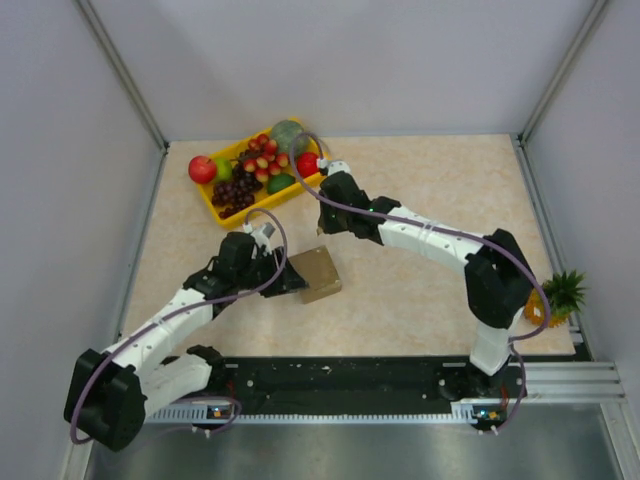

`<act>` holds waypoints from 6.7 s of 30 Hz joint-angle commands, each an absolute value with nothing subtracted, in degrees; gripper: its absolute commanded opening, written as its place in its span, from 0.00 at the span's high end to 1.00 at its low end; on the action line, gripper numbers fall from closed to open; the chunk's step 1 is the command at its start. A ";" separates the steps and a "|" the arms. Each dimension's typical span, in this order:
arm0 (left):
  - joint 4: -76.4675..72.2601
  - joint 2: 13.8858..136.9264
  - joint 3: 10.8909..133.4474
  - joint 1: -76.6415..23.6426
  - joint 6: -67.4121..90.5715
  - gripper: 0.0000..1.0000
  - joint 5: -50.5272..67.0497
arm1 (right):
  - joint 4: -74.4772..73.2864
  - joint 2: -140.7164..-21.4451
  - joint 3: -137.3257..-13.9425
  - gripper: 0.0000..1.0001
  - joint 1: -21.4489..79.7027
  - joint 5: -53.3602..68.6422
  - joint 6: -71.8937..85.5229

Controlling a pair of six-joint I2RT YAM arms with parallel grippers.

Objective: Unpack the express box

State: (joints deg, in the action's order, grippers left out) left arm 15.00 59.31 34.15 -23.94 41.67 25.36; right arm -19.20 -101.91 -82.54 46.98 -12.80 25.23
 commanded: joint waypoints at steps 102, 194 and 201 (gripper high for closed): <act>5.01 85.79 46.23 -20.31 41.12 0.70 24.25 | -17.86 -78.31 -62.85 1.00 57.56 -20.04 28.83; 21.45 98.17 55.28 -23.47 40.87 0.66 13.18 | -25.66 -78.49 -56.60 1.00 62.49 -19.77 26.11; 20.22 98.09 55.46 -23.99 39.56 0.66 14.50 | -25.05 -78.66 -56.87 1.00 62.40 -19.43 25.23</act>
